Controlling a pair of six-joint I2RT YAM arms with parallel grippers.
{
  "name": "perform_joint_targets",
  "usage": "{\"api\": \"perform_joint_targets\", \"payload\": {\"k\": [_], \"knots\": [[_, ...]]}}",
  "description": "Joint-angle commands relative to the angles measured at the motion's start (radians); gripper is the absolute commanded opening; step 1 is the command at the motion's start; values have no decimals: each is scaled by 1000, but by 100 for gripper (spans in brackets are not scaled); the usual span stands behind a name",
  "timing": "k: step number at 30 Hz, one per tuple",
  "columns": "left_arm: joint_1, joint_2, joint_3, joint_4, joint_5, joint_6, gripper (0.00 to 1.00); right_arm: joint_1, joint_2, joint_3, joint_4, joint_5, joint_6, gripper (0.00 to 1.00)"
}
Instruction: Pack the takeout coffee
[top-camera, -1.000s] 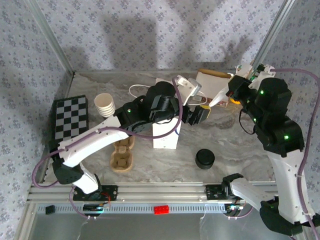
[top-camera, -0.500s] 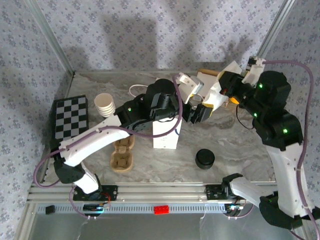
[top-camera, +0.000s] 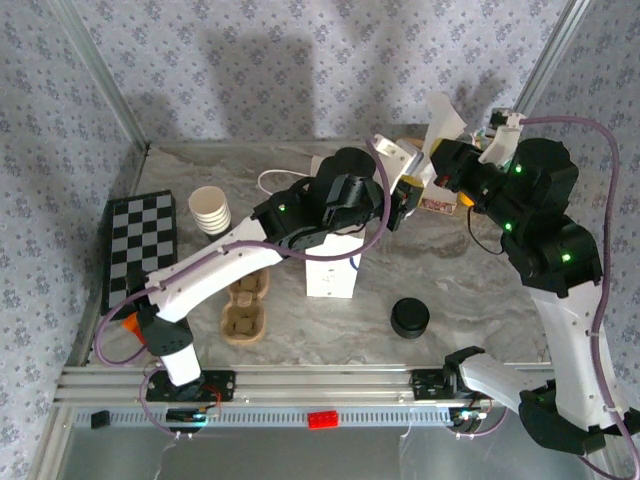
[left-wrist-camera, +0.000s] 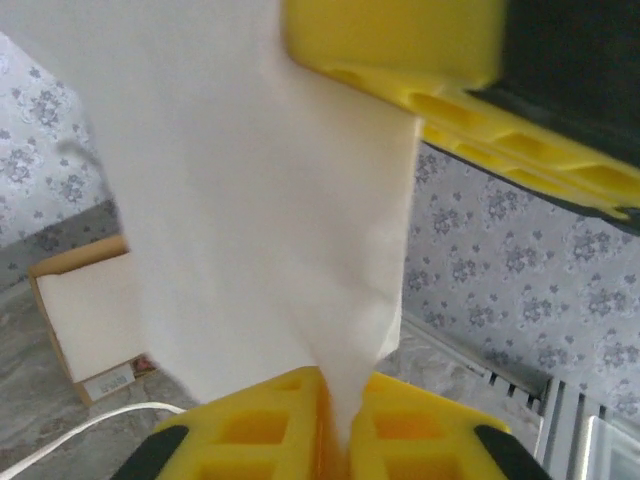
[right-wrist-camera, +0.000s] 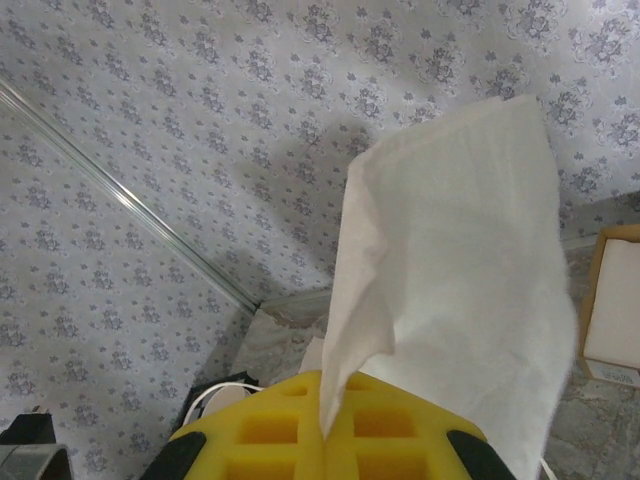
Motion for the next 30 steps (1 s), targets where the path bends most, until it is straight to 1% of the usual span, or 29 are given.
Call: {"api": "perform_joint_targets", "payload": {"k": [1, 2, 3, 6, 7, 9, 11, 13, 17, 19, 21, 22, 25, 27, 30], "knots": [[9, -4, 45, -22, -49, 6, 4, 4, -20, -2, 30, -5, -1, 0], [12, -5, 51, -31, -57, 10, 1, 5, -22, -4, 30, -5, -2, 0], [15, -5, 59, -44, -63, 21, 0, 5, -25, -3, 29, -7, -5, 0], [25, -11, 81, -73, -118, 69, 0, 5, -37, -3, 18, -22, -16, 0], [30, -17, 86, -83, -144, 85, 0, 5, -45, -8, 14, -30, -22, 2], [47, -33, 86, -93, -156, 115, 0, 5, -67, -23, -1, -36, -36, 10], [65, -48, 84, -103, -153, 145, 0, 5, -90, -39, -17, -38, -49, 16], [91, -55, 103, -139, -146, 162, 0, 5, -115, -57, -24, -59, -70, 27], [128, -63, 150, -214, -131, 226, 0, 4, -154, -84, -37, -125, -121, 37], [145, -60, 186, -270, -98, 249, 0, 4, -167, -89, -49, -142, -172, 45], [158, -59, 213, -320, -52, 261, 0, 4, -167, -85, -63, -152, -226, 50], [160, -58, 223, -334, -54, 265, 0, 3, -164, -84, -67, -161, -255, 53], [161, -70, 225, -347, -60, 287, 0, 4, -140, -95, -55, -263, -327, 60], [163, -80, 224, -353, -57, 298, 0, 3, -118, -109, -42, -323, -377, 62], [167, -96, 224, -371, -30, 308, 0, 5, -71, -108, -57, -364, -467, 65]]}}
